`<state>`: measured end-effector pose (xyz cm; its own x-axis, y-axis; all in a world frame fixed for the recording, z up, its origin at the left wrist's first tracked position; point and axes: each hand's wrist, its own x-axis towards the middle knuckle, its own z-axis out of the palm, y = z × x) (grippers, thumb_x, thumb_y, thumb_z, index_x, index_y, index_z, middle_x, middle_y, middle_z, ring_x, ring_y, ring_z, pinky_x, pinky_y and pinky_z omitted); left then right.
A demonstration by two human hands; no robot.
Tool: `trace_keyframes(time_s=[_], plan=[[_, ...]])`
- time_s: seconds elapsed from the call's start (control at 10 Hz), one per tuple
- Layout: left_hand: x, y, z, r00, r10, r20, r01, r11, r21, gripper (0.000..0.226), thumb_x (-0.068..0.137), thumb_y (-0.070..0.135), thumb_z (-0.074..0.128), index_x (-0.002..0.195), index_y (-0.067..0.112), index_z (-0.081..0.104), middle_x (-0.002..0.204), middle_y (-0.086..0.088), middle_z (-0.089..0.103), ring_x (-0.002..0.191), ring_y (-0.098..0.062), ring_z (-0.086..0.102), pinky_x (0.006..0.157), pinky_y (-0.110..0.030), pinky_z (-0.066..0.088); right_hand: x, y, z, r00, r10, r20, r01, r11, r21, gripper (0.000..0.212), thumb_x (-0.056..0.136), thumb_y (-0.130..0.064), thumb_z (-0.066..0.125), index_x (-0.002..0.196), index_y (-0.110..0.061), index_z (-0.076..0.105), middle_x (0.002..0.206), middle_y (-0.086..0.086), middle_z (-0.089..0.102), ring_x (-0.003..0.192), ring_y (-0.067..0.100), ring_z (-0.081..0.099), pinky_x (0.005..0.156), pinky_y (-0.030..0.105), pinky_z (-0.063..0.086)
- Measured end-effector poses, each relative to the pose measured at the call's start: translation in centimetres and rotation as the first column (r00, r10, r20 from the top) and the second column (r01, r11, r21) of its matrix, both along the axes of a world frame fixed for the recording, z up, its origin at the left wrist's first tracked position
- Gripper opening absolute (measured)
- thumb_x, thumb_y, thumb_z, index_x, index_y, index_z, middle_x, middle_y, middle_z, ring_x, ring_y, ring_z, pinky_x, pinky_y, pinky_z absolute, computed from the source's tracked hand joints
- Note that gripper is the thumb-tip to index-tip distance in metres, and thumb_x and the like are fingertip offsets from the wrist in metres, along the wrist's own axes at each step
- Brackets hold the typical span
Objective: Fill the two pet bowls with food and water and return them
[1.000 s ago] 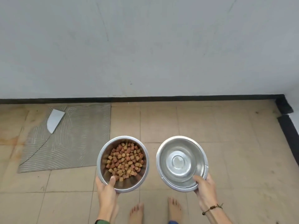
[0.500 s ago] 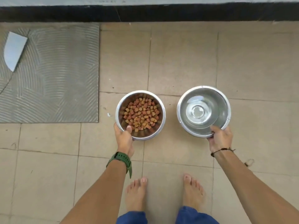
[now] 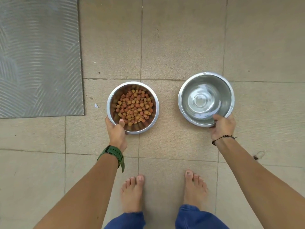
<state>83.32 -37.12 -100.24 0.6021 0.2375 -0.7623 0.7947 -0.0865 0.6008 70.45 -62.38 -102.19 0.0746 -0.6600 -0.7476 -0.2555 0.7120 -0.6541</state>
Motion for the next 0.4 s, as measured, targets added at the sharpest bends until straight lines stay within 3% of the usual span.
trace_keyframes(time_s=[0.1,0.2,0.3,0.4], plan=[[0.1,0.0,0.1,1.0,-0.025,-0.018,0.026,0.999,0.019,0.039,0.096,0.002,0.041,0.126,0.026,0.038,0.12,0.001,0.048,0.117,-0.022,0.049,0.097,-0.049,0.048,0.0,0.0,0.3,0.998,0.043,-0.035,-0.044,0.999,-0.02,0.038,0.079,0.01,0.055,0.088,-0.026,0.061,0.086,-0.006,0.064,0.089,0.018,0.06,0.081,0.037,0.05],[0.0,0.2,0.8,0.992,-0.107,-0.073,0.112,0.991,0.077,0.046,0.092,0.02,0.055,0.132,0.017,0.032,0.125,-0.003,0.048,0.121,-0.024,0.048,0.1,-0.046,0.045,-0.1,0.1,1.4,0.99,0.129,-0.052,-0.129,0.992,0.013,0.03,0.087,0.0,0.056,0.109,-0.02,0.054,0.094,-0.001,0.061,0.085,0.017,0.059,0.071,0.035,0.051],[0.1,-0.3,2.5,0.976,-0.211,-0.062,0.22,0.924,0.313,0.06,0.087,0.031,0.061,0.135,0.009,0.033,0.137,-0.013,0.039,0.122,-0.028,0.045,0.096,-0.036,0.042,-0.3,0.1,3.1,0.988,0.134,-0.08,-0.127,0.988,0.089,0.032,0.09,-0.009,0.058,0.116,-0.02,0.045,0.107,0.002,0.056,0.072,0.012,0.056,0.055,0.027,0.047],[-0.1,-1.2,5.5,0.914,-0.405,-0.015,0.356,0.786,0.505,0.059,0.088,0.026,0.059,0.136,0.005,0.032,0.139,-0.019,0.03,0.123,-0.034,0.041,0.1,-0.041,0.04,-1.3,0.2,5.0,0.949,0.149,-0.277,-0.151,0.988,0.014,0.059,0.087,-0.018,0.062,0.139,-0.015,0.033,0.122,0.008,0.051,0.089,0.016,0.053,0.077,0.033,0.053]])
